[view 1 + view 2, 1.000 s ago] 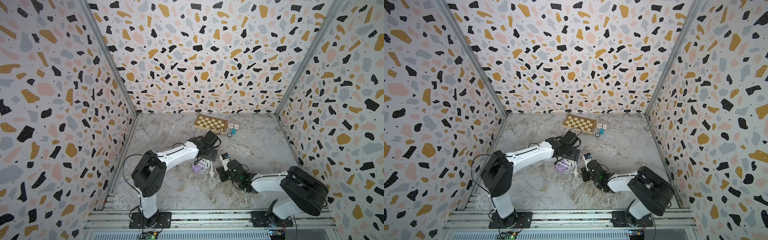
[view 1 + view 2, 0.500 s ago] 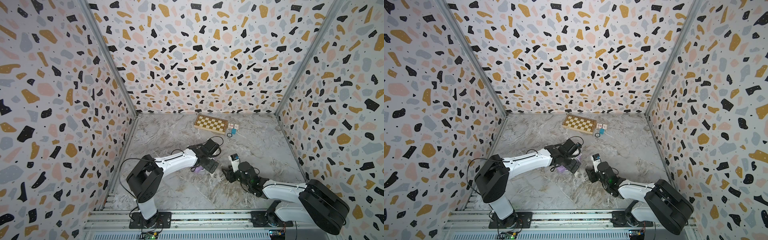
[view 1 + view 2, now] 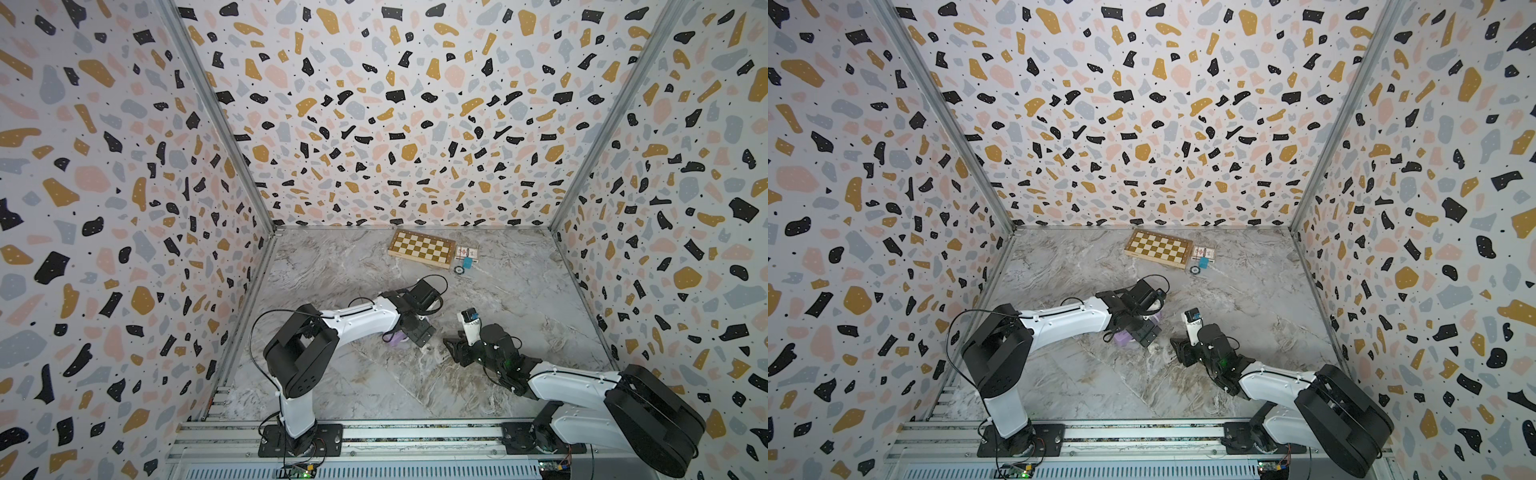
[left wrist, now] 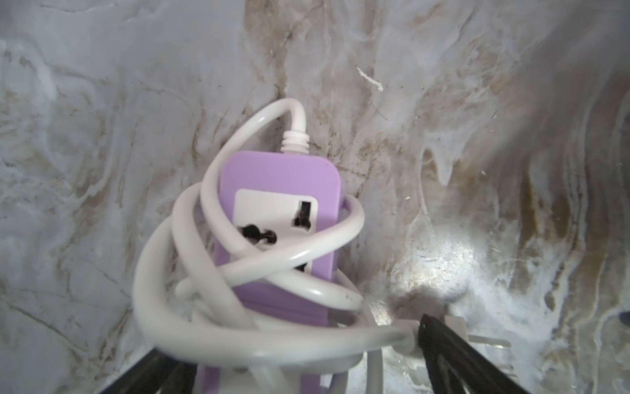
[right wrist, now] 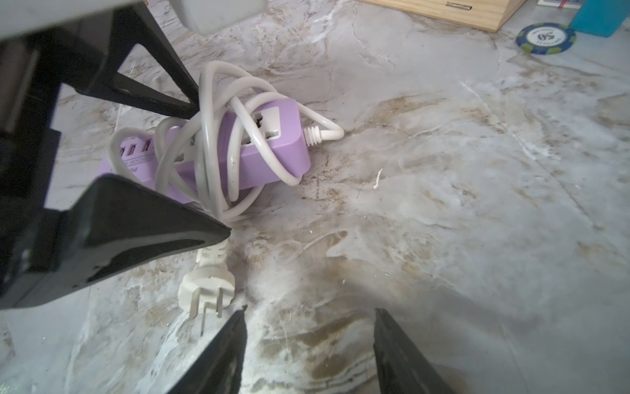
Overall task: Wrap the cord around the power strip
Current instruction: Place the power strip at the center of the board.
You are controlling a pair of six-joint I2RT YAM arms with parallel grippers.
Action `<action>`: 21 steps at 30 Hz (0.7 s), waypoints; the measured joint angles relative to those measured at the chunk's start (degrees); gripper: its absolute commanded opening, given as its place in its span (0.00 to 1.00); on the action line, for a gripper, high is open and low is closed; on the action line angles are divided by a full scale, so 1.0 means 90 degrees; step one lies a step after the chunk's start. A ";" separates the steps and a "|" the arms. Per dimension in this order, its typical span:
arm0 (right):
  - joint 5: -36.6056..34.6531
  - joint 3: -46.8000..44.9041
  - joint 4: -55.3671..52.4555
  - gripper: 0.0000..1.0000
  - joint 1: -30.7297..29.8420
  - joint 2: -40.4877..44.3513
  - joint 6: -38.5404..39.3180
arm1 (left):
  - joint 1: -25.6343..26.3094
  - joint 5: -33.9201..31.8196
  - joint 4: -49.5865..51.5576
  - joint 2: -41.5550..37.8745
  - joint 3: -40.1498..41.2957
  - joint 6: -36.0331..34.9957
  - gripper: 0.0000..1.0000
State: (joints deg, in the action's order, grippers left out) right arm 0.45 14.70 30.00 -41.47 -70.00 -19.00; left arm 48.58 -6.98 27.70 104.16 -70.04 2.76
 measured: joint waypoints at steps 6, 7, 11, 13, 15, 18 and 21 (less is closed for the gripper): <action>0.0024 -0.0036 0.0002 0.62 0.0029 0.0000 0.0005 | 0.0000 -0.0107 -0.0041 0.0138 -0.0049 0.0000 0.99; 0.0027 -0.0044 0.0005 0.62 0.0034 0.0000 0.0007 | -0.0002 -0.0119 -0.0041 0.0170 -0.0068 0.0002 0.97; 0.0032 -0.0066 0.0010 0.61 0.0056 0.0000 0.0007 | -0.0002 -0.0172 -0.0046 0.0204 -0.0104 0.0027 0.87; 0.0034 -0.0078 0.0017 0.61 0.0075 -0.0002 0.0007 | -0.0002 -0.0245 -0.0080 0.0226 -0.0134 0.0061 0.83; 0.0034 -0.0085 0.0032 0.61 0.0095 -0.0015 0.0005 | 0.0000 -0.0333 -0.0119 0.0250 -0.0138 0.0117 0.81; 0.0034 -0.0085 0.0066 0.61 0.0109 -0.0034 0.0005 | 0.0002 -0.0454 -0.0172 0.0265 -0.0138 0.0170 0.76; 0.0036 -0.0087 0.0100 0.61 0.0114 -0.0061 0.0005 | 0.0005 -0.0517 -0.0214 0.0265 -0.0138 0.0248 0.74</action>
State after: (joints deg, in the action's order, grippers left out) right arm 0.78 13.91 30.89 -40.45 -70.54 -18.96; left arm 48.62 -11.64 25.78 106.54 -71.29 4.99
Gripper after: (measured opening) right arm 0.612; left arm 0.743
